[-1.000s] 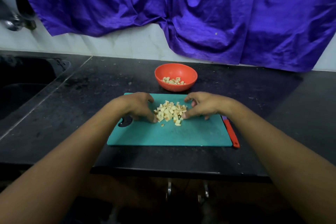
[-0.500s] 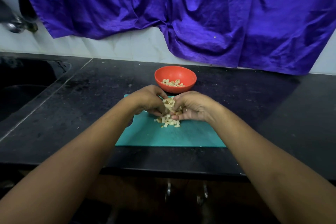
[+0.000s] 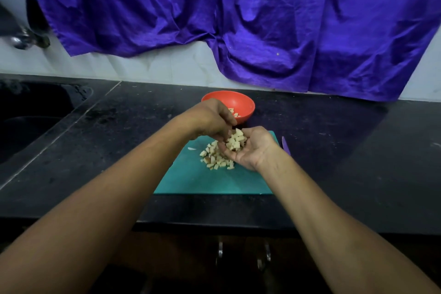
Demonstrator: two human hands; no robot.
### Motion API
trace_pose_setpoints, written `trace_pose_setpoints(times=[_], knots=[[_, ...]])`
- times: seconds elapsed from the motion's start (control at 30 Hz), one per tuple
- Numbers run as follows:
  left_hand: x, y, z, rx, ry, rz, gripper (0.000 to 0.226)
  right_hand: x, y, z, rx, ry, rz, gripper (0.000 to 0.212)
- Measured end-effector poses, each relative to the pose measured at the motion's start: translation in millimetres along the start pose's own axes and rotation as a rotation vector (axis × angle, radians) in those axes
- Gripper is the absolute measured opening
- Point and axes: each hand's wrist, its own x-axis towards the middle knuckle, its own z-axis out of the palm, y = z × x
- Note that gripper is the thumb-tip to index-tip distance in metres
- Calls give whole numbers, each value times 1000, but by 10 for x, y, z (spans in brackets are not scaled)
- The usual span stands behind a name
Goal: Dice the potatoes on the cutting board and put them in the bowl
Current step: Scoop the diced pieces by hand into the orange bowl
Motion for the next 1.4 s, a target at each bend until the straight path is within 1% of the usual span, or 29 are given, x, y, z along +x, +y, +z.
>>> trace_pose_setpoints(times=[0.1,0.27,0.43,0.5,0.6,0.73,0.83,0.93,1.07,1.13,1.27,1.4], knots=[[-7,-20,-21,18,23,22,31,-10,-4,-40,61,26,11,40],[-11,-197,-112,29,104,37,22,-58,-75,-134,219,54,-1,32],[87,-508,-132,160,109,-57,22,-101,-131,-158,290,77,-34,32],[121,-588,-111,178,89,-87,22,-106,-181,-137,316,77,-42,32],[183,-693,-84,146,46,-105,23,-99,-294,-87,350,69,-56,33],[216,-780,-91,41,14,-112,27,8,-507,63,366,28,-97,31],[204,-794,-96,12,-1,-104,30,189,-740,233,354,41,-144,31],[193,-798,-85,37,1,-88,31,420,-945,406,226,68,-165,35],[206,-826,-77,78,13,-76,33,712,-1068,568,-127,76,-80,64],[222,-841,-74,73,9,-77,33,787,-1094,617,-284,85,-62,74],[217,-851,-71,79,21,-71,33,817,-1125,705,-521,60,-73,78],[209,-846,-67,81,29,-68,33,891,-1095,710,-753,91,-136,72]])
